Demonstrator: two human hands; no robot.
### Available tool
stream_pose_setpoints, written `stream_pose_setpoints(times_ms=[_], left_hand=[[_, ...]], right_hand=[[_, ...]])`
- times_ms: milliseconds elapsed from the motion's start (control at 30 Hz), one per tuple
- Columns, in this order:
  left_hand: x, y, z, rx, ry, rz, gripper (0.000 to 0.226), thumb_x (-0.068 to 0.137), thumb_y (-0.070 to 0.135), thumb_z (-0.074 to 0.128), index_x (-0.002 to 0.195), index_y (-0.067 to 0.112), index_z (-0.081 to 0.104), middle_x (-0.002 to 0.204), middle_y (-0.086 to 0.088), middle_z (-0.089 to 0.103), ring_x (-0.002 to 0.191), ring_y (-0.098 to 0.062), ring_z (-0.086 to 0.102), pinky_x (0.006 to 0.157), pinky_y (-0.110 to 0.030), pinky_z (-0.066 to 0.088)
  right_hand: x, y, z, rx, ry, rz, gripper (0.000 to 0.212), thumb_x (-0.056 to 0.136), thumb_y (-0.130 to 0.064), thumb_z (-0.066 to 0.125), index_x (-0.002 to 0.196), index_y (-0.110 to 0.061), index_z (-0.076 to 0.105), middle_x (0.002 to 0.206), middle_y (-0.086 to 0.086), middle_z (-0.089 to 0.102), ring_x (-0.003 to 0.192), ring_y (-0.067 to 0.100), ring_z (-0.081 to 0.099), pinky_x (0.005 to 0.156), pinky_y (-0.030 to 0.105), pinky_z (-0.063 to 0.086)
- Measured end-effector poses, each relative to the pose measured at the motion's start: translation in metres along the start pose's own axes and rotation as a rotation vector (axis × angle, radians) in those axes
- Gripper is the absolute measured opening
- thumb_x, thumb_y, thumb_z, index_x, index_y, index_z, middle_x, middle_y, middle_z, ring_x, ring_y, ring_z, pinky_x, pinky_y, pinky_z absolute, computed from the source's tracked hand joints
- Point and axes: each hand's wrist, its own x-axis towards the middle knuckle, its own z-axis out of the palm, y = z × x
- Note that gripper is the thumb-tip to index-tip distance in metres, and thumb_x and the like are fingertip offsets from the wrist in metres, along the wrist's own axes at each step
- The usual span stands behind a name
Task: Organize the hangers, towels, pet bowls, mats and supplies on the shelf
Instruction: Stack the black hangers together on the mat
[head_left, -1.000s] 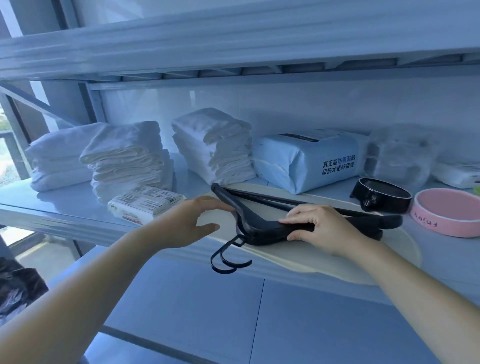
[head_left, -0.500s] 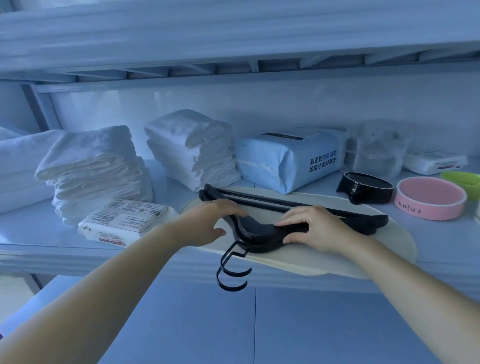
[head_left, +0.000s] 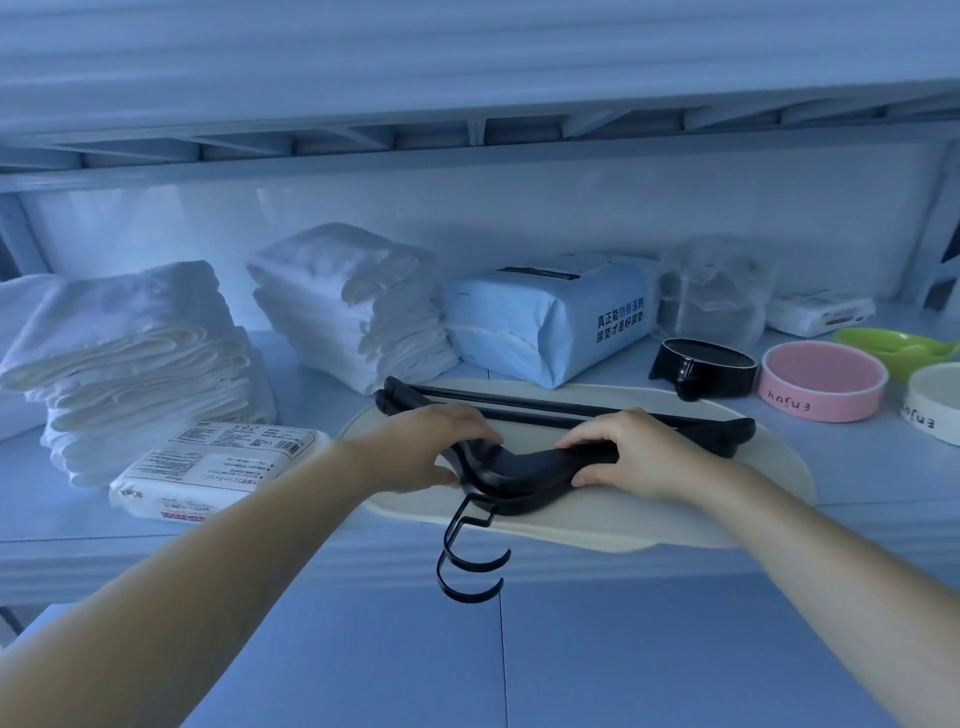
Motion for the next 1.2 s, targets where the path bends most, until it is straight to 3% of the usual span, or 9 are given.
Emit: stream_pose_setpoints(times_ms=[233, 567, 667, 733, 833, 933, 1067, 1200], left_hand=[[0.005, -0.007, -0.002, 0.060, 0.001, 0.036, 0.048, 0.080, 0.023, 0.070, 0.124, 0.033, 0.054, 0.122, 0.012, 0.051, 0.113, -0.008, 0.047, 0.091, -0.031, 0.044], [0.004, -0.015, 0.005, -0.083, 0.057, 0.081, 0.035, 0.077, 0.016, 0.073, 0.107, 0.030, 0.062, 0.099, 0.017, 0.065, 0.093, -0.002, 0.055, 0.085, -0.022, 0.042], [0.000, -0.015, 0.007, -0.086, 0.078, 0.080, 0.039, 0.079, 0.019, 0.072, 0.114, 0.032, 0.061, 0.106, 0.019, 0.064, 0.100, 0.002, 0.051, 0.082, -0.006, 0.033], [-0.005, -0.015, 0.011, -0.071, 0.102, 0.050, 0.048, 0.081, 0.024, 0.071, 0.125, 0.035, 0.055, 0.122, 0.021, 0.056, 0.110, 0.006, 0.046, 0.087, 0.003, 0.023], [-0.017, -0.015, 0.020, -0.041, 0.156, -0.067, 0.058, 0.086, 0.030, 0.065, 0.137, 0.040, 0.039, 0.142, 0.020, 0.039, 0.130, 0.000, 0.035, 0.095, -0.005, 0.018], [-0.027, -0.014, 0.027, -0.092, 0.248, -0.118, 0.052, 0.090, 0.027, 0.060, 0.135, 0.042, 0.040, 0.142, 0.019, 0.039, 0.129, -0.003, 0.038, 0.094, -0.010, 0.025], [-0.030, -0.010, 0.028, -0.078, 0.193, -0.115, 0.044, 0.095, 0.020, 0.051, 0.134, 0.038, 0.044, 0.143, 0.019, 0.038, 0.130, -0.004, 0.037, 0.093, -0.007, 0.022], [-0.037, -0.009, 0.030, -0.091, 0.162, -0.135, 0.053, 0.095, 0.020, 0.049, 0.141, 0.040, 0.032, 0.148, 0.019, 0.029, 0.132, -0.006, 0.034, 0.102, -0.020, 0.033]], right_hand=[[-0.002, -0.006, 0.005, -0.004, 0.019, -0.017, 0.037, 0.074, -0.032, 0.077, 0.109, -0.037, 0.067, 0.107, -0.025, 0.065, 0.100, -0.007, 0.056, 0.090, 0.016, 0.041], [-0.001, -0.009, 0.001, 0.012, -0.018, -0.014, 0.033, 0.071, -0.028, 0.079, 0.099, -0.040, 0.066, 0.098, -0.020, 0.067, 0.095, -0.004, 0.058, 0.090, 0.026, 0.046], [-0.003, -0.009, 0.001, 0.013, -0.001, -0.025, 0.032, 0.072, -0.027, 0.079, 0.100, -0.038, 0.066, 0.099, -0.019, 0.067, 0.096, -0.004, 0.058, 0.091, 0.023, 0.045], [-0.008, -0.007, 0.003, 0.001, 0.050, -0.041, 0.034, 0.073, -0.028, 0.079, 0.104, -0.033, 0.067, 0.103, -0.019, 0.067, 0.097, -0.003, 0.057, 0.092, 0.022, 0.044], [-0.019, 0.001, 0.001, -0.025, 0.182, -0.027, 0.038, 0.074, -0.032, 0.077, 0.110, -0.028, 0.067, 0.109, -0.017, 0.065, 0.101, -0.002, 0.056, 0.096, 0.023, 0.042], [-0.025, 0.009, -0.005, -0.071, 0.210, 0.015, 0.036, 0.077, -0.039, 0.073, 0.111, -0.030, 0.066, 0.113, -0.016, 0.065, 0.107, 0.002, 0.056, 0.098, 0.026, 0.042], [-0.025, 0.008, -0.004, -0.092, 0.178, 0.031, 0.028, 0.080, -0.039, 0.070, 0.106, -0.029, 0.068, 0.109, -0.013, 0.066, 0.103, 0.009, 0.058, 0.093, 0.030, 0.044], [-0.032, 0.006, 0.000, -0.070, 0.243, 0.013, 0.033, 0.080, -0.033, 0.072, 0.111, -0.024, 0.067, 0.111, -0.013, 0.061, 0.106, 0.007, 0.056, 0.093, 0.020, 0.039]])
